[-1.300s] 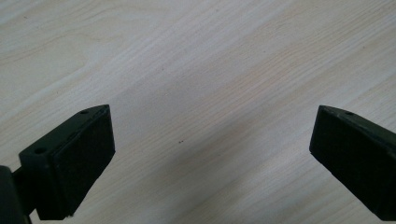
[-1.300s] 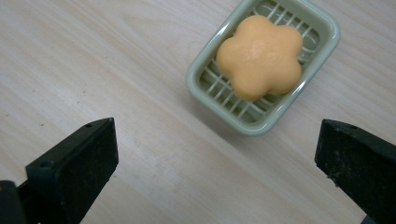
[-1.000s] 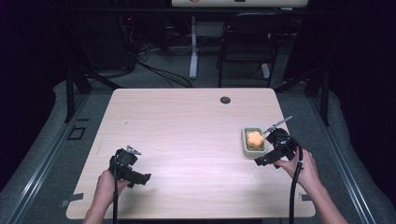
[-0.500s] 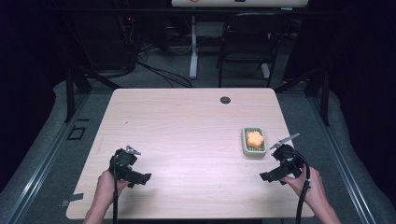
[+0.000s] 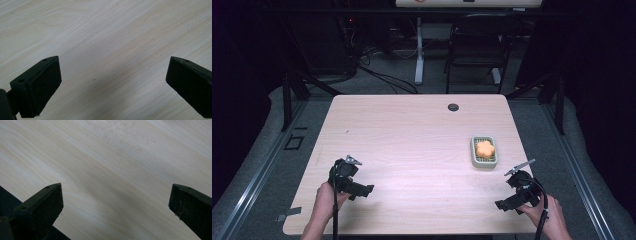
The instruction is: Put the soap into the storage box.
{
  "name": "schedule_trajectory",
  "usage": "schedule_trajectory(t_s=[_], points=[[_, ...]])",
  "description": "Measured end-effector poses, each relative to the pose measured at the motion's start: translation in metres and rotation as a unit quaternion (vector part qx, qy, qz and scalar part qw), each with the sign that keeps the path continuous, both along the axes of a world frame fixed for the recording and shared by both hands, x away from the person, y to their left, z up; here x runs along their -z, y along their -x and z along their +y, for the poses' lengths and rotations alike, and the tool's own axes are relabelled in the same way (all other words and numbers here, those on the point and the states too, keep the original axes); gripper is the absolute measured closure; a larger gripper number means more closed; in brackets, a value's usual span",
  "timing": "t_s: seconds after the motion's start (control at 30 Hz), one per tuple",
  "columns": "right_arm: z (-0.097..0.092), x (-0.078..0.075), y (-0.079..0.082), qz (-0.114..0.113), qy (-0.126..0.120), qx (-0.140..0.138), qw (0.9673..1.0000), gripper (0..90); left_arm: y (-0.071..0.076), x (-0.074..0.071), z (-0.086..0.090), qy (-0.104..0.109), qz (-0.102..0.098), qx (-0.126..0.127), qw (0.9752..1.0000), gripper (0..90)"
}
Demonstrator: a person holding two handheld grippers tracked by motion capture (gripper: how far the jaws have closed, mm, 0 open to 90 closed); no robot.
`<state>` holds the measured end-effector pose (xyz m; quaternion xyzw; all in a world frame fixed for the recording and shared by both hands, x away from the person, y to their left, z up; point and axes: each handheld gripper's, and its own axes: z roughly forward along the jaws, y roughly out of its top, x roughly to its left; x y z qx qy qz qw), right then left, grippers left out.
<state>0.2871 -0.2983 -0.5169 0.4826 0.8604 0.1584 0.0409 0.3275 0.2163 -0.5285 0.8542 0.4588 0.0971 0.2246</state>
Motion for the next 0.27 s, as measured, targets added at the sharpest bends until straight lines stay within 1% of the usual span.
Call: schedule_trajectory(t_s=[0.03, 0.07, 0.1, 0.13, 0.17, 0.23, 0.27], points=[[-0.0006, 0.0005, -0.0002, 0.0, 0.008, -0.004, 1.0, 0.0, 0.0001, -0.0003, -0.0015, -0.001, -0.002, 0.001, 1.0, 0.0], [-0.0006, 0.0005, -0.0002, 0.0, 0.008, -0.004, 1.0, 0.0, 0.0001, -0.0003, -0.0015, -0.001, -0.002, 0.001, 1.0, 0.0], [-0.0016, 0.0007, -0.0005, -0.001, 0.015, -0.006, 0.9999, 0.0, 0.0005, -0.0009, -0.0032, -0.003, -0.003, 0.004, 1.0, 0.0], [-0.0022, 0.001, -0.0006, -0.002, 0.014, -0.005, 0.9999, 0.0, 0.001, -0.0015, -0.0042, -0.003, -0.001, 0.005, 1.0, 0.0], [-0.0022, 0.0014, -0.0005, -0.004, 0.013, -0.003, 0.9999, 0.0, 0.0014, -0.0012, -0.0048, -0.004, -0.004, 0.005, 1.0, 0.0], [-0.0042, 0.0014, -0.0016, -0.006, 0.025, -0.005, 0.9996, 0.0, 0.0021, -0.0012, -0.0047, -0.004, -0.003, 0.003, 1.0, 0.0], [-0.0041, 0.0022, -0.0017, -0.008, 0.024, -0.002, 0.9997, 0.0, 0.002, -0.0018, -0.0038, -0.004, 0.0, 0.004, 1.0, 0.0]])
